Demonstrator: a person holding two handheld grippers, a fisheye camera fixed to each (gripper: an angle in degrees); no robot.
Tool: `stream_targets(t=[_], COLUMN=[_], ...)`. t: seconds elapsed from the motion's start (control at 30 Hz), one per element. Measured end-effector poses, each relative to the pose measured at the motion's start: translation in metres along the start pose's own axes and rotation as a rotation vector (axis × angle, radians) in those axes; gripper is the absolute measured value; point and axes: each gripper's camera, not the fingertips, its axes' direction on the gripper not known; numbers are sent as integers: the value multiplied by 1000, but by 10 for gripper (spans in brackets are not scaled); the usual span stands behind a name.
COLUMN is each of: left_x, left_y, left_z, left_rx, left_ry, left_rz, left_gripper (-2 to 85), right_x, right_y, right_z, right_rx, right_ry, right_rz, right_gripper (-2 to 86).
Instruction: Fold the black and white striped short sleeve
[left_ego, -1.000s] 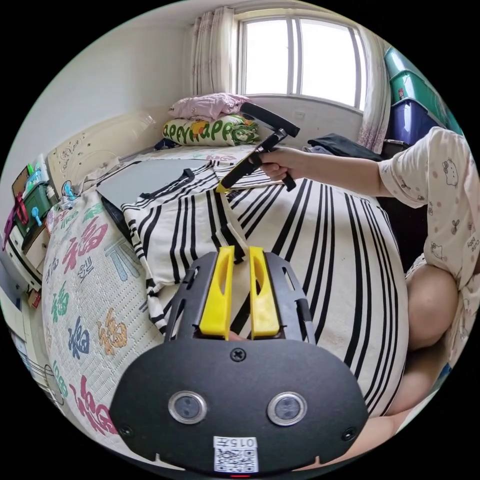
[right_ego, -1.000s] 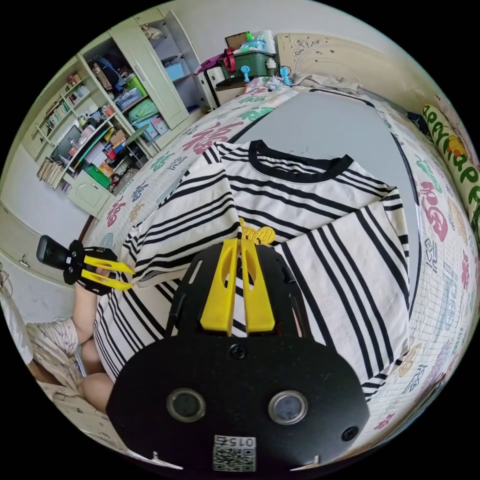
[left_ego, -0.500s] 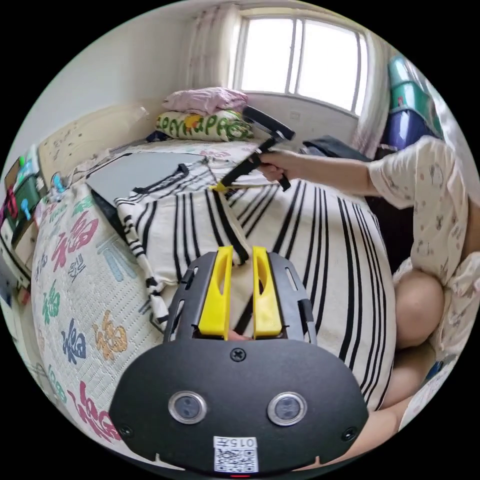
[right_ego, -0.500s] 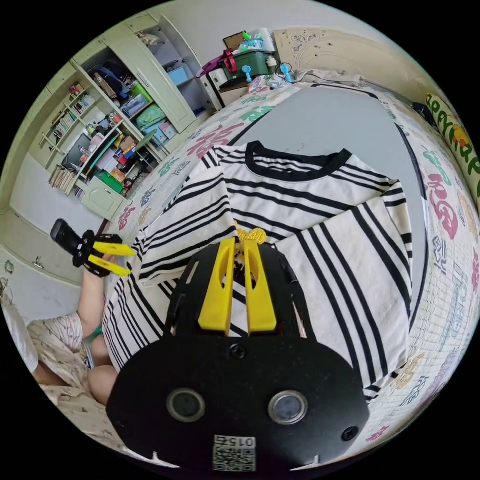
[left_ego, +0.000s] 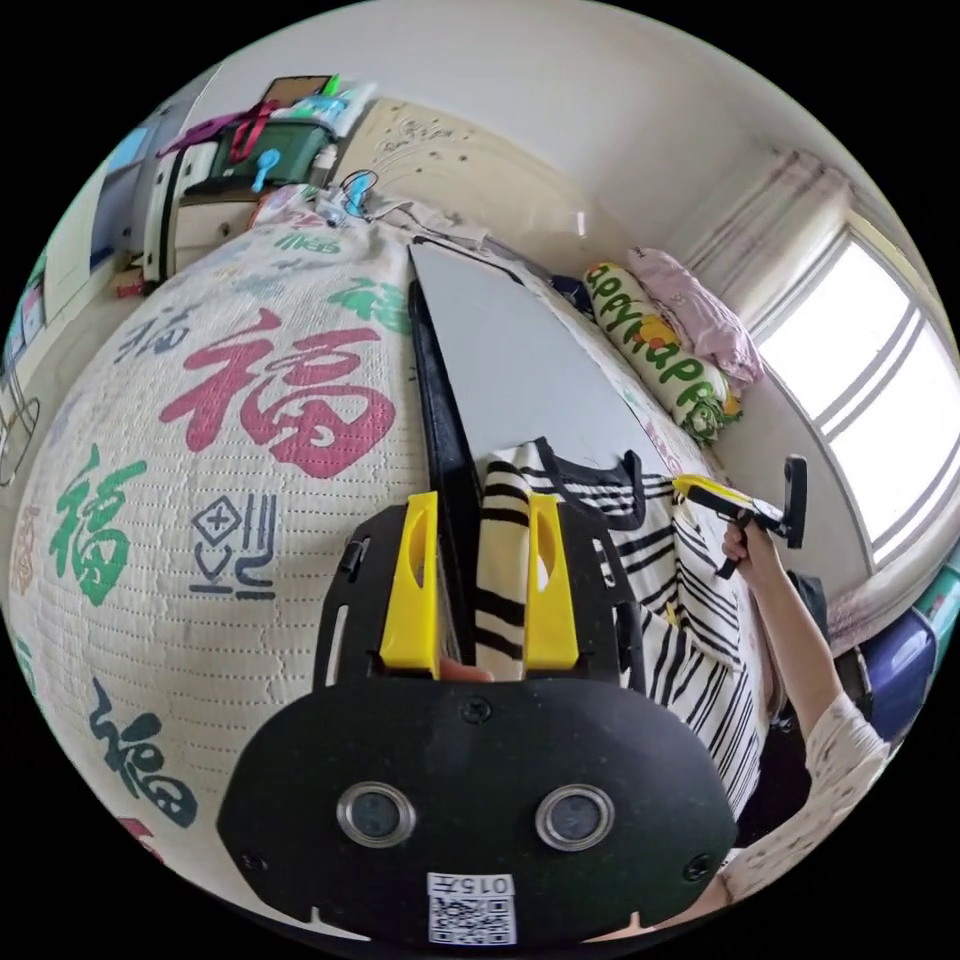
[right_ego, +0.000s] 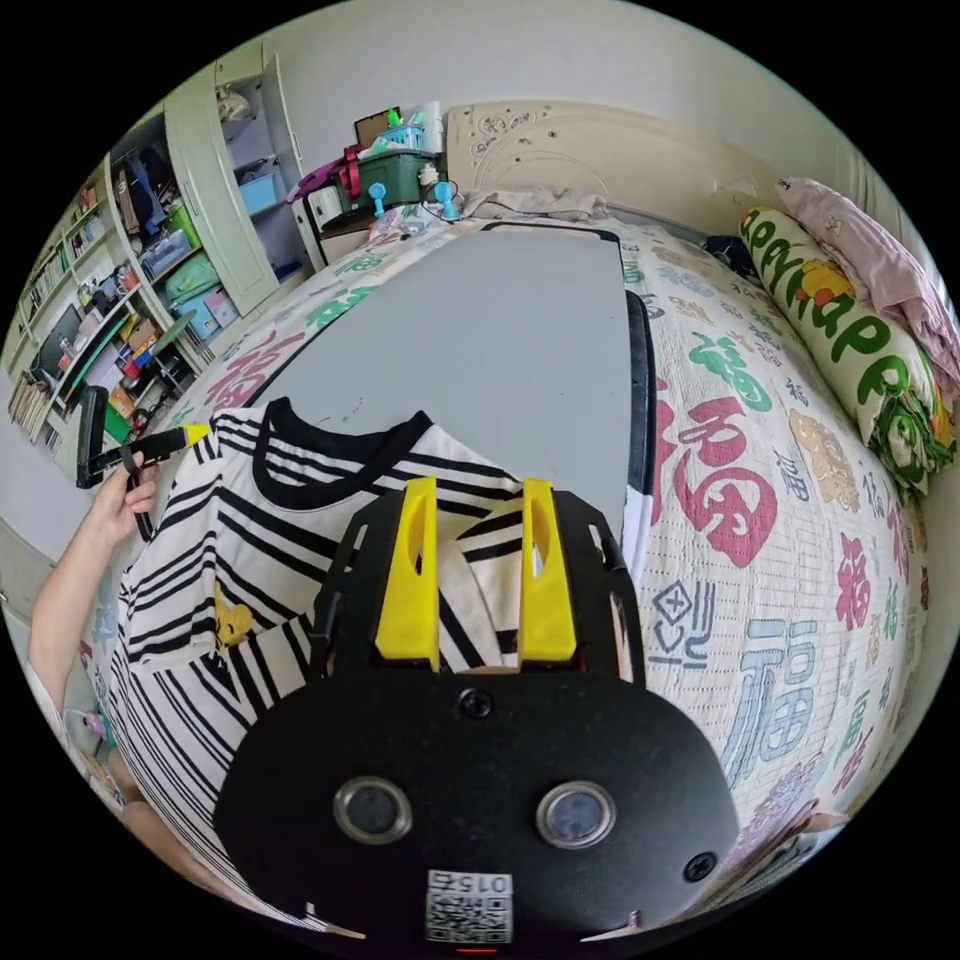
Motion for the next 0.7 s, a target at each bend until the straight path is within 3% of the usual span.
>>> stream_targets(t=[0.3, 0.37, 0.53, 0.7], left_x=[23, 41, 77, 122], left_y=[3, 6, 38, 156], left_z=[-3, -21, -98, -211], left_rx=[7, 38, 149, 181], left_ry=[-48, -66, 98, 218], left_rz=[122, 182, 271, 447], left_gripper=[10, 5, 0, -2], right_x=[-40, -43, -53, -72], right_y=[-5, 3, 56, 178], right_z=[-4, -38, -148, -290], right_rx=[-89, -22, 123, 256], right_ry=[75, 34, -70, -198], right_rz=[12, 54, 58, -28], right_gripper=[0, -6, -9, -9])
